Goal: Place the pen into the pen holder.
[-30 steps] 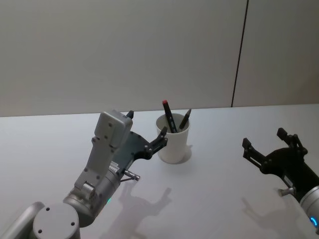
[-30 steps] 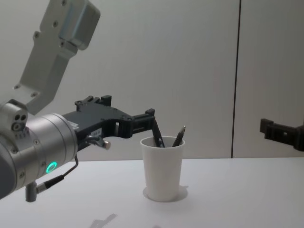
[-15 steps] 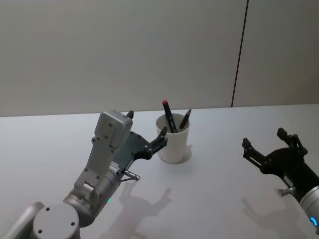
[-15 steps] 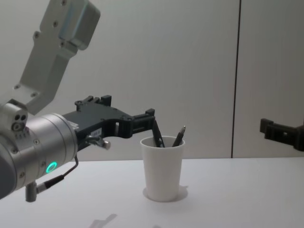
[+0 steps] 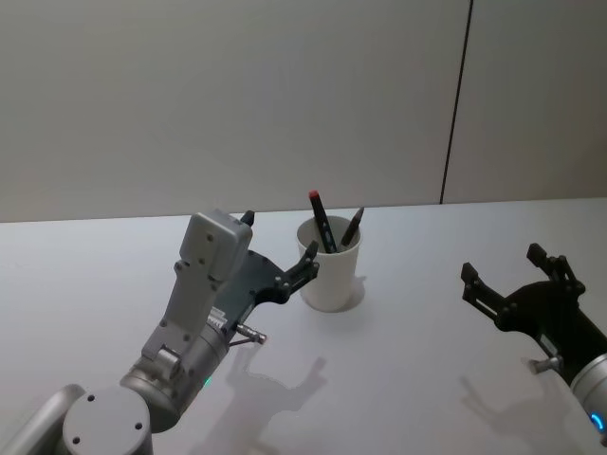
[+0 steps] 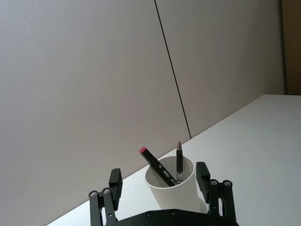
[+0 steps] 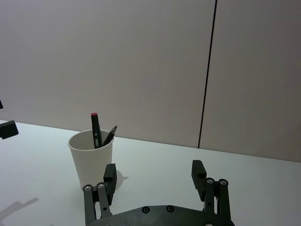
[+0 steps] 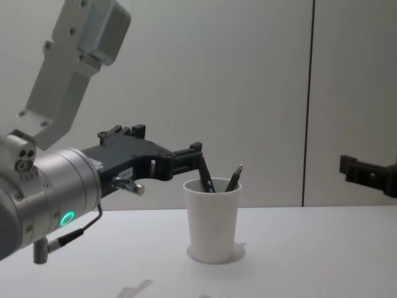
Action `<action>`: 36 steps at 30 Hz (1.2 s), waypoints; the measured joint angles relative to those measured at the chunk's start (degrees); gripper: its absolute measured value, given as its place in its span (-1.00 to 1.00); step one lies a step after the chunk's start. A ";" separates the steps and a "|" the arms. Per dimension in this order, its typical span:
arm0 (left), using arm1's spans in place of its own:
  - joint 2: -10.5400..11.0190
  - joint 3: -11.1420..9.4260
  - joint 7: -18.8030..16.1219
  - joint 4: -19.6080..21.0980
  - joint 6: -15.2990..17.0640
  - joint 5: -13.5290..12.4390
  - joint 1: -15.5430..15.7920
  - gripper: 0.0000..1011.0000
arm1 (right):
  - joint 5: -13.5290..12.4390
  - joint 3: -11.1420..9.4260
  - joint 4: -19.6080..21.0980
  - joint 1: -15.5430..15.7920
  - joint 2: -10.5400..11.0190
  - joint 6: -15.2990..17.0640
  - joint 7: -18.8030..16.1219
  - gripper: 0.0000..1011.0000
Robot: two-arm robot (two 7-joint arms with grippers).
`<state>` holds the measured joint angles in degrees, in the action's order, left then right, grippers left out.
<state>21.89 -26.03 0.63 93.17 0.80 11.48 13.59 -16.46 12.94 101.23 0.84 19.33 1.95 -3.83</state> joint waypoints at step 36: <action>0.00 0.00 0.00 0.00 0.00 0.00 0.00 0.98 | 0.00 0.00 0.00 0.00 0.00 0.00 0.00 0.98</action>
<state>21.89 -26.03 0.63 93.18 0.80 11.48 13.59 -16.46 12.94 101.23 0.84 19.34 1.95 -3.82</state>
